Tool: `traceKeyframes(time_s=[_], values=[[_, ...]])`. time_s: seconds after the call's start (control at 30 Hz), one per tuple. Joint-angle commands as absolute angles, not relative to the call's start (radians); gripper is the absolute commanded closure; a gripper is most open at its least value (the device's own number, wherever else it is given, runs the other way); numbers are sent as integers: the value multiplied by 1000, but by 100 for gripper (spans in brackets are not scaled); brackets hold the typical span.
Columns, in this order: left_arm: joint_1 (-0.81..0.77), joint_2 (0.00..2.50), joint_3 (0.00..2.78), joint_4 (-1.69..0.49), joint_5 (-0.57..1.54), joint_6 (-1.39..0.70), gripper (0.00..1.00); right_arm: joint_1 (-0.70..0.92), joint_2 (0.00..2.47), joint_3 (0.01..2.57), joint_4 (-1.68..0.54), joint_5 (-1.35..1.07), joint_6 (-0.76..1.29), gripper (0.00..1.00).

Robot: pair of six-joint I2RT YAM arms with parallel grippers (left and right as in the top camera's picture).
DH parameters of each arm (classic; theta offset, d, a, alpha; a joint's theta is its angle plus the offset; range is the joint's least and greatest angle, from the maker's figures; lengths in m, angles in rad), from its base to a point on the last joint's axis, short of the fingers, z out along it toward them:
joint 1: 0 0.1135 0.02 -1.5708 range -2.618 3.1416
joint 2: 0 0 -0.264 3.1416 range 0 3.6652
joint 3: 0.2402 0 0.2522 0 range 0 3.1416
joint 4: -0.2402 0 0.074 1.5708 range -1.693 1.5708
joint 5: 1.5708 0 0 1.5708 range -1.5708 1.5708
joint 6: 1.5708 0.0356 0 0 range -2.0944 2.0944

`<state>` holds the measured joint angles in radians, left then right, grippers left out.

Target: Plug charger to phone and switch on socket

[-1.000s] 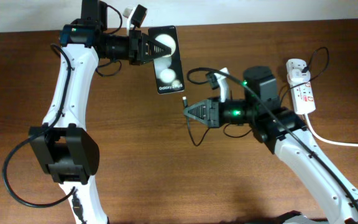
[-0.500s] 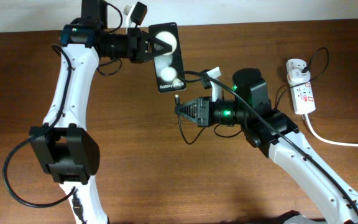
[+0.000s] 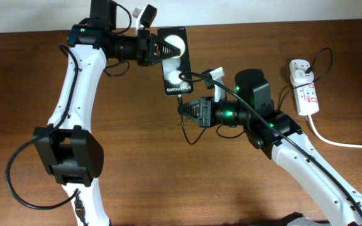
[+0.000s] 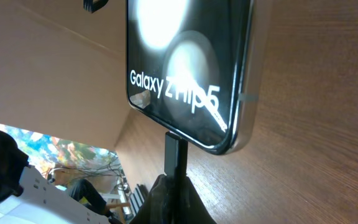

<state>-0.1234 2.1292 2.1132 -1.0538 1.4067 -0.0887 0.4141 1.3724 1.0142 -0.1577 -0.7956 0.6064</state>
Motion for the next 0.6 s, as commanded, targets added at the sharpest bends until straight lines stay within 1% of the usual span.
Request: traceKeyframes(time_s=[0.0,0.27,0.57], values=[[-123,2132,2129,-1052,1406,-90,100,420,1354,1017,-153,-796,607,96],[-118,2131,2129,-1051,1390,-90,100,420,1354,1017,-206,-796,599,96],[-124,2132,2129,-1052,1386,-89,100,419,1354,1017,-200,-784,599,96]])
